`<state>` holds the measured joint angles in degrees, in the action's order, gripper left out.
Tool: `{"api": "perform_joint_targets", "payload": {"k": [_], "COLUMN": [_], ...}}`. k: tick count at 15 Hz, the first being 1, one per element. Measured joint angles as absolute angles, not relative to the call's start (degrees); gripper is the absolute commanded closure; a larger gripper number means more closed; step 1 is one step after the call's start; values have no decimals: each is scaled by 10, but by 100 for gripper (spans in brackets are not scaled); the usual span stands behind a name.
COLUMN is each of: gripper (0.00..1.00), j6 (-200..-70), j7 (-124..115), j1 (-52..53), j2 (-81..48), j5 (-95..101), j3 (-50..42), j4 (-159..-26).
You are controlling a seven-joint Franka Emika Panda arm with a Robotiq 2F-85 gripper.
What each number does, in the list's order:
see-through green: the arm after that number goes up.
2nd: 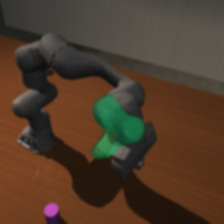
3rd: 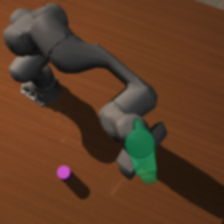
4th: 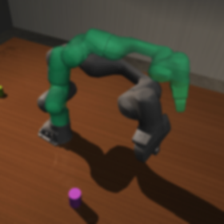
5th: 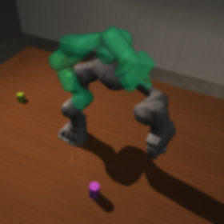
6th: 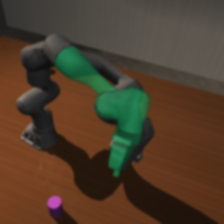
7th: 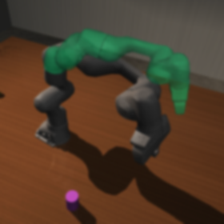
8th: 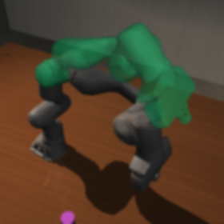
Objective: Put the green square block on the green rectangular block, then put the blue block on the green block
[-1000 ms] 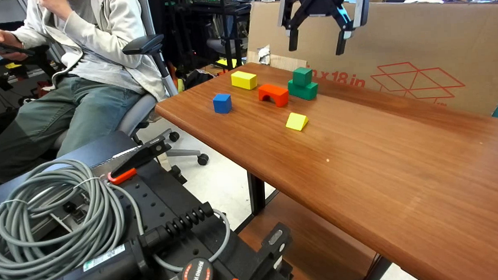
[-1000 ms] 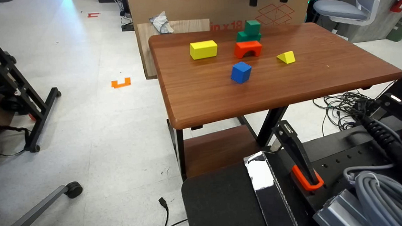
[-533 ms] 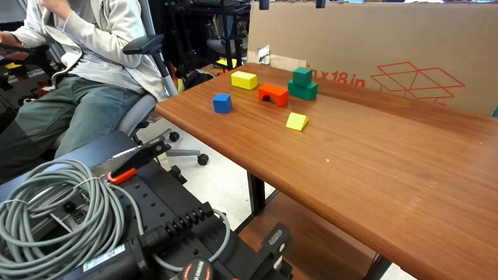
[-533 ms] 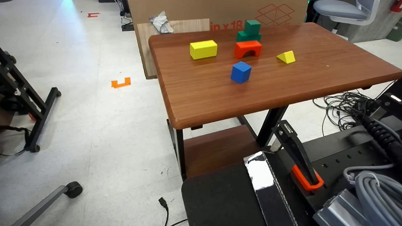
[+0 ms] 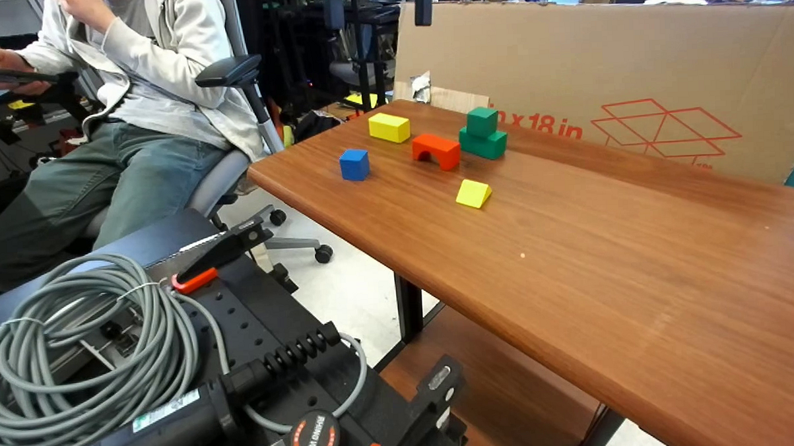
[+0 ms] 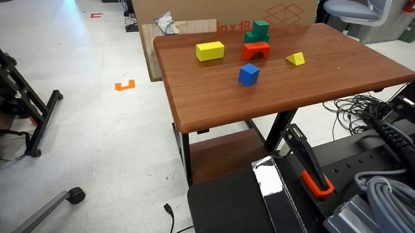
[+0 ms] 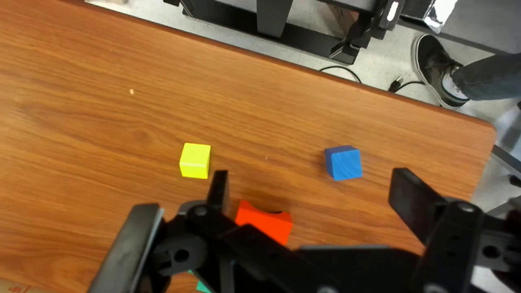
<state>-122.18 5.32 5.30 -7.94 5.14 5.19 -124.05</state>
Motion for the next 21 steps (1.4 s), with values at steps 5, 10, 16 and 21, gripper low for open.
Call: {"api": "perform_joint_targets", "payload": {"k": [5,10,16,21], "gripper": [0,0,0,0], "j6": [-1262,-1301,-1409,-1474], "j7": [49,25,25,25], "j1": [70,75,81,82], "j2": [-42,-57,-101,-136], "j5": [55,55,55,57], "j3": [71,75,79,78], "j4": [-1309,-1336,-1351,-1362]}}
